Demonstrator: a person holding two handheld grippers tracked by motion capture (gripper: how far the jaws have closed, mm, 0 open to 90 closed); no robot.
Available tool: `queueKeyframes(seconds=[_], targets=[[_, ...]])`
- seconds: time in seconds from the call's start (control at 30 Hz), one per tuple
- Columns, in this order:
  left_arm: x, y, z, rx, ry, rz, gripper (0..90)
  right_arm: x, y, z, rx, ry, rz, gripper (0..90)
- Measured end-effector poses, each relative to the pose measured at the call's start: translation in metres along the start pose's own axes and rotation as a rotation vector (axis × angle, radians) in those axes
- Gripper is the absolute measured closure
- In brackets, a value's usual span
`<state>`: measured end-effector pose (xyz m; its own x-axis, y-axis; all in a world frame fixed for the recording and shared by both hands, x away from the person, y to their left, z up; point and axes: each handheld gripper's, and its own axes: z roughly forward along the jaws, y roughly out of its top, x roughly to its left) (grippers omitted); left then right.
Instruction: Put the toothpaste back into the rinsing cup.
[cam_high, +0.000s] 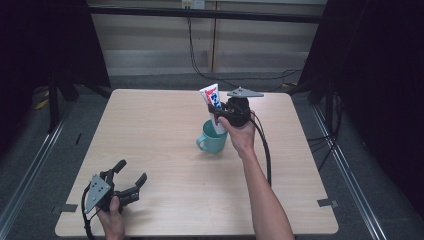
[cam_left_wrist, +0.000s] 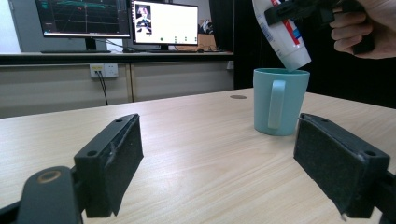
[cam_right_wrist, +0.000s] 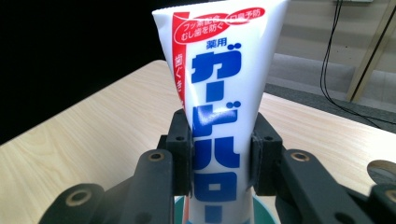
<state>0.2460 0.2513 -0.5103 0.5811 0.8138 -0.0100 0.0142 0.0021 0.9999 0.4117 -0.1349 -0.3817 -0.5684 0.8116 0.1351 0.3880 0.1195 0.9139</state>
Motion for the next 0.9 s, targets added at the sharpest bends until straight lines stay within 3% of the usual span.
queueKeyframes(seconds=[0.3,0.9], targets=[[0.0,0.0,0.0,0.003,-0.002,0.002,15.5,-0.001,-0.009,0.012,0.038,-0.011,0.006,66.4],[0.0,0.0,-0.001,0.01,-0.012,0.004,15.5,-0.002,-0.026,0.015,0.079,-0.014,0.023,65.3]])
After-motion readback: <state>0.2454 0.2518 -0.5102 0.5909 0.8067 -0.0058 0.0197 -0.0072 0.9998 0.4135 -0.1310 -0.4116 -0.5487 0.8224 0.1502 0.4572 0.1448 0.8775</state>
